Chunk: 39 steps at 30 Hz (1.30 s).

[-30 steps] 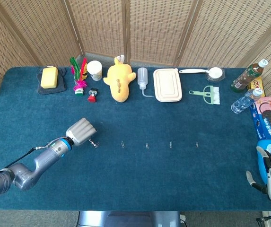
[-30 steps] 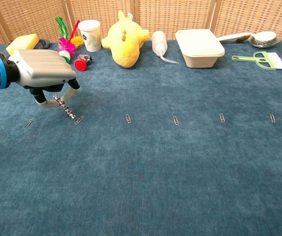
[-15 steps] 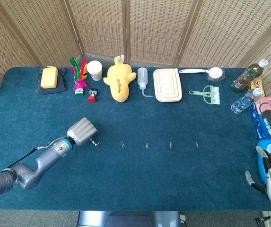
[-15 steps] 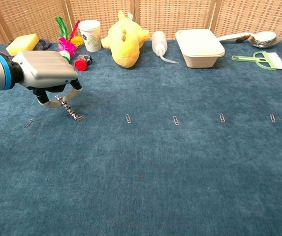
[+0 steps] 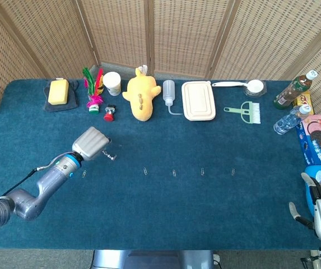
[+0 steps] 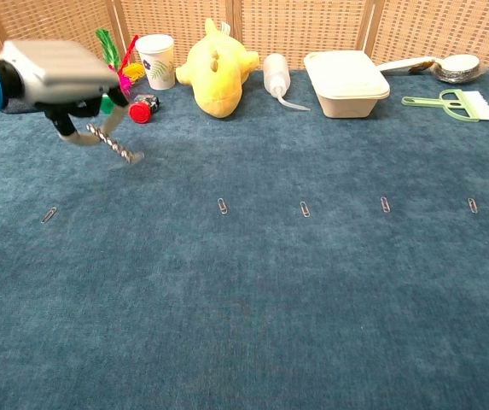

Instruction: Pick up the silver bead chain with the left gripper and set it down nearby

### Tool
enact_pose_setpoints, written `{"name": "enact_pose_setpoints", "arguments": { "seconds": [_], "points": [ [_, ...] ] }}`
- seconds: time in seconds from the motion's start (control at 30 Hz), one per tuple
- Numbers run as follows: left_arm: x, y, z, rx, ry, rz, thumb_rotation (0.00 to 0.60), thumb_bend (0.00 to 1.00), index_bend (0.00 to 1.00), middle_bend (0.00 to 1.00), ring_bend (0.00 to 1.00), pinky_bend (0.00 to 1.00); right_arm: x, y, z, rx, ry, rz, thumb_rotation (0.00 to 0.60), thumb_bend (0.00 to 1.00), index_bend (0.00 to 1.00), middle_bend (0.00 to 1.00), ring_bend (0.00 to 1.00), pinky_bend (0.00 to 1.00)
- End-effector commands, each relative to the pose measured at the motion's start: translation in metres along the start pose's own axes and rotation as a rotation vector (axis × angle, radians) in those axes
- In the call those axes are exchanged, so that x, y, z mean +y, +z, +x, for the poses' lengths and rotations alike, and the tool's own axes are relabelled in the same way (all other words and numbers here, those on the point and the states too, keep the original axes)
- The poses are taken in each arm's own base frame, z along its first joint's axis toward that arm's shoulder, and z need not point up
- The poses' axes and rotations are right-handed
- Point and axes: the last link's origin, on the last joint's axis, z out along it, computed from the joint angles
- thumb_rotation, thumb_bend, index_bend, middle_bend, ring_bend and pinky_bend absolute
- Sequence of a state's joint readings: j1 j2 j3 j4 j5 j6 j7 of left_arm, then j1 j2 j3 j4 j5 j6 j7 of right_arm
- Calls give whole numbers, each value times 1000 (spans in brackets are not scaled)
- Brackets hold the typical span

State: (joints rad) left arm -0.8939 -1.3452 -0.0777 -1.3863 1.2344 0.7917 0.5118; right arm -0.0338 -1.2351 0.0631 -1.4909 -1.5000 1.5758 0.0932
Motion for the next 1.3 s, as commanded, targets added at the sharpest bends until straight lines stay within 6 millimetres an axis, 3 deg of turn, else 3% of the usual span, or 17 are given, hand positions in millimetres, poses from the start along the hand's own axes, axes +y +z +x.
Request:
{"name": "enact_pose_setpoints", "arguments": {
  "seconds": [0.03,0.27,0.53,0.63,0.73,0.9,1.0,1.13,1.3],
  "points": [
    [-14,2,5,10,-48,53,600,677,638,957,989,933,-1,0,-2,-4,2,2,514,376,110,204,241,181],
    [-36,4,4,14,-81,133,600,675,638,957,987,933,-1,0,1,7,-1,3,513,376,110,204,241,181],
    [-39,8,-11,-22,-78,158,600,670,632,957,980,933,0,-2,2,7,-4,-10,515,376,109,204,241,181],
    [-36,10,-19,-39,-77,165,600,646,572,929,950,933,-1,-1,3,9,-6,-13,514,376,105,204,241,181],
    [-31,10,-24,-46,-70,163,600,587,457,820,847,925,-2,0,3,12,-9,-11,513,376,103,204,241,181],
    [-29,6,-26,-49,-107,175,559,494,257,555,603,763,-4,1,4,7,-16,-4,513,376,99,204,241,181],
    [-33,-2,-23,-36,-161,195,508,477,214,461,518,722,-5,3,4,9,-14,-4,514,376,96,204,241,181],
    [-32,-20,-23,-22,-261,208,481,474,213,424,473,680,-5,5,1,-11,-17,-11,509,375,80,203,236,181],
    [-34,-72,-22,26,-370,227,457,465,219,398,425,653,-10,14,0,-25,-29,2,505,376,80,199,212,180]
  ]
}}
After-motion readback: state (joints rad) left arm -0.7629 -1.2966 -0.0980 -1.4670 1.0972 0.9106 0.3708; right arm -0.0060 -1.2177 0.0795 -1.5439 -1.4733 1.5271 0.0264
